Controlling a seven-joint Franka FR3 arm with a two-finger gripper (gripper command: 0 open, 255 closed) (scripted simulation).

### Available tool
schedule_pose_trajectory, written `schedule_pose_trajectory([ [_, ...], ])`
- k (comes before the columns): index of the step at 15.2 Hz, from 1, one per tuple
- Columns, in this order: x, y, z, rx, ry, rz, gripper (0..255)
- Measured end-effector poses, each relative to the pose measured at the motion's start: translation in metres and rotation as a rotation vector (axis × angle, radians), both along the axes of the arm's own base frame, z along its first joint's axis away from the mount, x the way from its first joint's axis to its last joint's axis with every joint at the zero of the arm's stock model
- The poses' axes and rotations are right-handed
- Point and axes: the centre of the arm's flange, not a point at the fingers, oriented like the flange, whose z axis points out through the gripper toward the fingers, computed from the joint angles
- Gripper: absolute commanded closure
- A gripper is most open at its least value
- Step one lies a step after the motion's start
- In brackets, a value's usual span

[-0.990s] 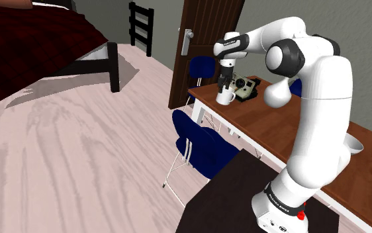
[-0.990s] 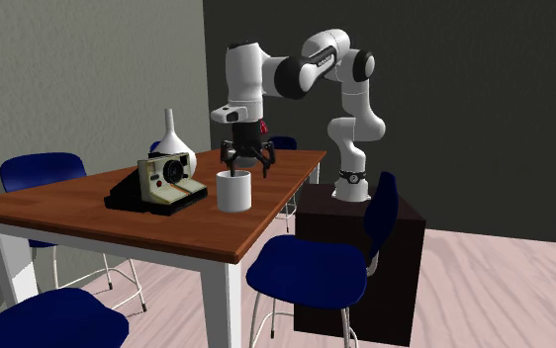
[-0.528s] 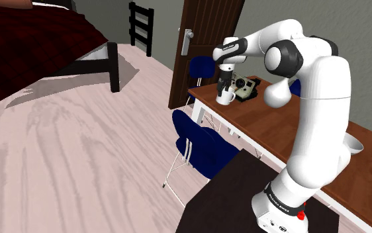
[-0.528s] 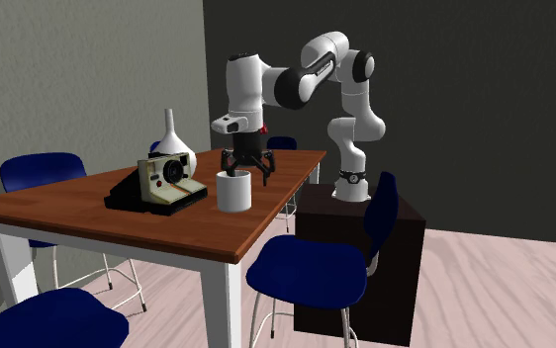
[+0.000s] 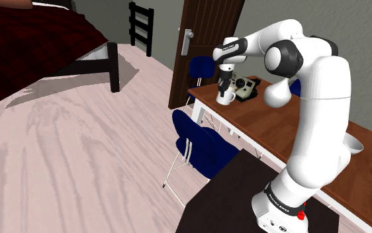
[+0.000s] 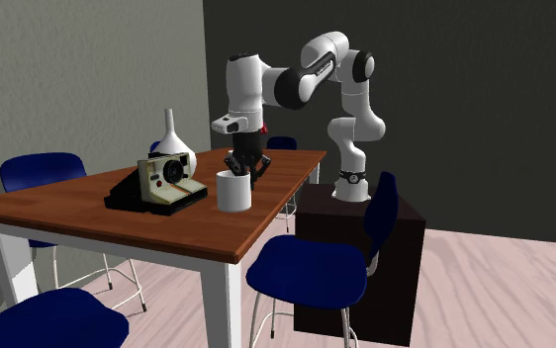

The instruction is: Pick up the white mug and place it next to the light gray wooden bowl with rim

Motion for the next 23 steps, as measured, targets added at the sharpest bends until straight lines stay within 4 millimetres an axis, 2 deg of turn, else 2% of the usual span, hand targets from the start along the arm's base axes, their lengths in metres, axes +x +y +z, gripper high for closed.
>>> schedule_pose_trajectory([
  [6, 0.000, 0.000, 0.000, 0.000, 0.000, 0.000, 255],
  [8, -0.001, 0.001, 0.005, 0.000, 0.000, 0.000, 255],
  [23, 0.000, -0.001, 0.084, 0.000, 0.000, 0.000, 255],
])
